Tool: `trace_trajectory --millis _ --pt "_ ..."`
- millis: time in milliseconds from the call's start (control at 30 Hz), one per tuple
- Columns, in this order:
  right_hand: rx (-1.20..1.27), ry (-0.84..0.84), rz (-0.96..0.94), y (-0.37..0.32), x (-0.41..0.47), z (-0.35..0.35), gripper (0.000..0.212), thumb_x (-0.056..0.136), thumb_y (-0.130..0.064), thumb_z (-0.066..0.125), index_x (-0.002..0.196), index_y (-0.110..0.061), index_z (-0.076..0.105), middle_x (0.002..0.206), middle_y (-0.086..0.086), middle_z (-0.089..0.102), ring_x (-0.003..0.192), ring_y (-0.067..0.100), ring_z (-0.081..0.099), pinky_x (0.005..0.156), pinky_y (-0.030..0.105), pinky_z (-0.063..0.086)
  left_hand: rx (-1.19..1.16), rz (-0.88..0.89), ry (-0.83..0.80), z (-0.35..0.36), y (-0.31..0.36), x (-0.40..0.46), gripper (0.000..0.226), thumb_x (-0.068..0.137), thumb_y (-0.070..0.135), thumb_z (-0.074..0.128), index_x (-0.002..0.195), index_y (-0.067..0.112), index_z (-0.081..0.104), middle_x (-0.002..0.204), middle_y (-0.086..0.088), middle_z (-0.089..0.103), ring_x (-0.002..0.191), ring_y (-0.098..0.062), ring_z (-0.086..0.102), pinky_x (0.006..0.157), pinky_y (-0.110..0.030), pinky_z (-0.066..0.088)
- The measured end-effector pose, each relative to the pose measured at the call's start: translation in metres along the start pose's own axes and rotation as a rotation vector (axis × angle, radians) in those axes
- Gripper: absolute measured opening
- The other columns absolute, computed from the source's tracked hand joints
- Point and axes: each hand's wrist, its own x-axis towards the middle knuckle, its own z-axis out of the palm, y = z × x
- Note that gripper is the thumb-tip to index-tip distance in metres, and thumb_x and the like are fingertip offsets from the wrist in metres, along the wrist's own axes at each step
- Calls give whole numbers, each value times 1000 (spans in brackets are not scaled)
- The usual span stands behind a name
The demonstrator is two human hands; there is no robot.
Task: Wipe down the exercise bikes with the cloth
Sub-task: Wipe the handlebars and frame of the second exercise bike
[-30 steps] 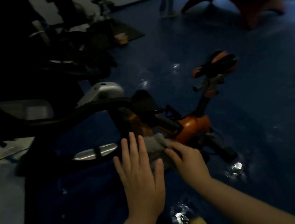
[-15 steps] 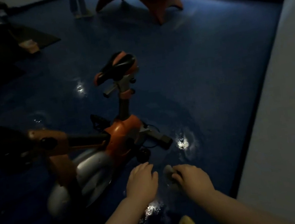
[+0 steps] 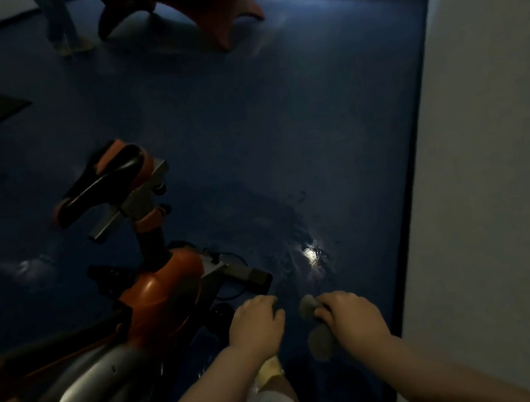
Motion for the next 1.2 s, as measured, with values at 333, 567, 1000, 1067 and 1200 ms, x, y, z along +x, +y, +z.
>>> trace_trajectory --millis 333,567,1000,1067,1200 --pt "-25 -57 5 28 159 -58 25 96 -38 43 101 -21 60 104 -1 63 92 19 60 71 32 43 8 30 1 -37 32 162 38 94 37 41 125 20 56 129 -1 58 117 -19 52 97 -31 40" --pt "-69 -144 6 39 276 -107 21 96 -36 43 97 -22 58 106 0 63 95 21 59 68 31 37 -18 -34 -17 -81 28 265 41 96 36 41 132 19 51 135 -2 54 123 -21 49 103 -29 36" --pt "-118 -312 -197 31 509 -166 25 94 -39 42 103 -22 59 102 1 62 97 22 60 70 30 38 -176 -292 72 -148 23 428 43 96 40 38 133 21 49 133 0 54 120 -18 50 102 -31 39" --pt "-138 -345 -263 28 550 -178 26 94 -39 43 103 -21 59 105 2 63 96 22 60 71 31 40 -227 -375 77 -156 21 452 43 96 42 38 132 22 50 132 0 56 116 -17 53 100 -32 42" --pt "-190 -405 -352 13 624 -210 24 94 -38 43 101 -22 60 105 3 64 96 23 61 72 33 42 -323 -479 131 -181 33 502 41 95 41 40 131 23 49 132 0 56 116 -17 53 99 -31 43"
